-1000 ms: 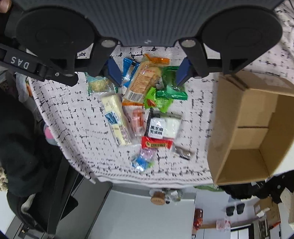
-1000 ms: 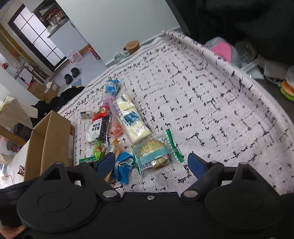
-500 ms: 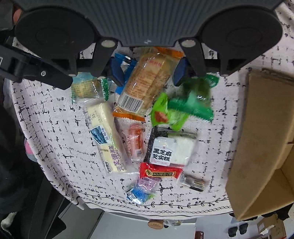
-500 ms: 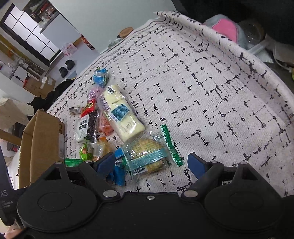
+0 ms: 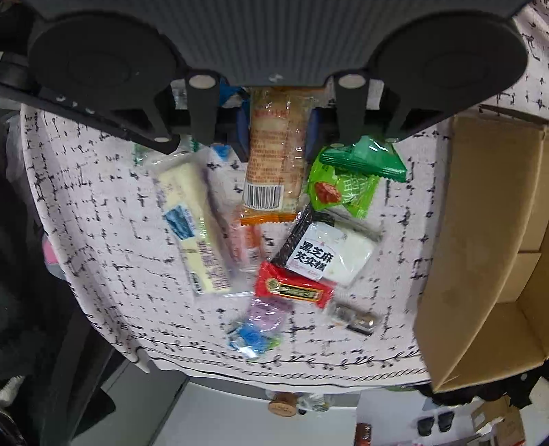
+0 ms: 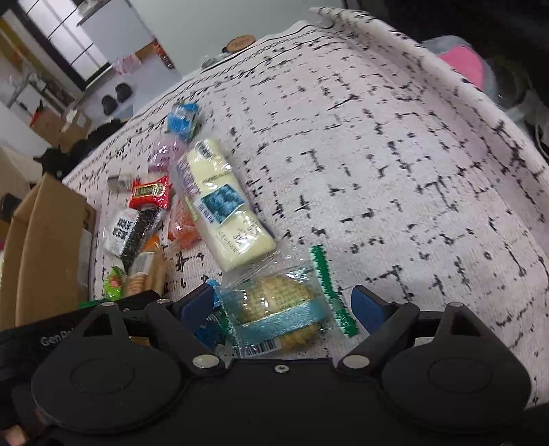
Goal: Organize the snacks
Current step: 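Grasp the orange bread packet with the left tool while the right tool grasps the clear cookie packet, then carry both packets over the cardboard box and open both tools to drop them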
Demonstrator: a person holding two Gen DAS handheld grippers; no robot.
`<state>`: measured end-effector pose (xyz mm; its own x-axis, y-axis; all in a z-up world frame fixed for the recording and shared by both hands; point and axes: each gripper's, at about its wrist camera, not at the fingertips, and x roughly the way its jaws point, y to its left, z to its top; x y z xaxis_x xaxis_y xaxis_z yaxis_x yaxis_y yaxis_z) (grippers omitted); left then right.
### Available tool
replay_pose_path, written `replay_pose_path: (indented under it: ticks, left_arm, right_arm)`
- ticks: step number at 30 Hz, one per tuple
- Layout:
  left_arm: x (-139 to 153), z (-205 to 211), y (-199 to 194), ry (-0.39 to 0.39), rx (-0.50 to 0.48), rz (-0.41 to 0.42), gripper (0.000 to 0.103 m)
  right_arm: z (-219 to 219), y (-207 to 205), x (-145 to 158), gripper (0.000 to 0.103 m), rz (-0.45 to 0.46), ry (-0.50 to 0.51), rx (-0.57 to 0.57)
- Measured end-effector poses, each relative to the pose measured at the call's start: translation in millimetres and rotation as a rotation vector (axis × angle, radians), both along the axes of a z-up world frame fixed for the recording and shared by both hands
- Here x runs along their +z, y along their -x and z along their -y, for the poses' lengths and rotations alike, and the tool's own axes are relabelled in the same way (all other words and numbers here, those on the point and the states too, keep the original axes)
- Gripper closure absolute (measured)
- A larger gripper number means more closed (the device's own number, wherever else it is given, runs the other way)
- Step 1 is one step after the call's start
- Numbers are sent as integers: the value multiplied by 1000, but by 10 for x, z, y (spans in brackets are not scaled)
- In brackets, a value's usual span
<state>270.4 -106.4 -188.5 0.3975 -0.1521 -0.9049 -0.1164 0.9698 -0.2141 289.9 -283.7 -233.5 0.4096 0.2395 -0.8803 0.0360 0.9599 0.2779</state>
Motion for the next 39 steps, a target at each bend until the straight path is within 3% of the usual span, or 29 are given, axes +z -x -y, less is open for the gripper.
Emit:
replay_pose_path:
  ticks: [3, 7, 14, 26, 32, 39]
  left_arm:
    - [-9, -69, 11, -4, 21, -8, 71]
    - [45, -109, 34, 1, 31, -11, 71]
    - [296, -18, -12, -2, 7, 21, 71]
    - [909, -44, -14, -16, -16, 151, 71]
    - [1153, -241, 22, -6, 17, 198, 71]
    - [1224, -577, 129, 21, 44, 220, 71]
  right_arm:
    - [-49, -2, -36, 37, -6, 27, 13]
    - [-24, 56, 21, 53, 13, 10, 11]
    - [51, 218, 255, 55, 98, -34, -12]
    - [25, 415, 641, 56, 213, -87, -11]
    - [-70, 483, 826, 56, 251, -110, -5]
    - [-275, 529, 995, 55, 283, -118, 10]
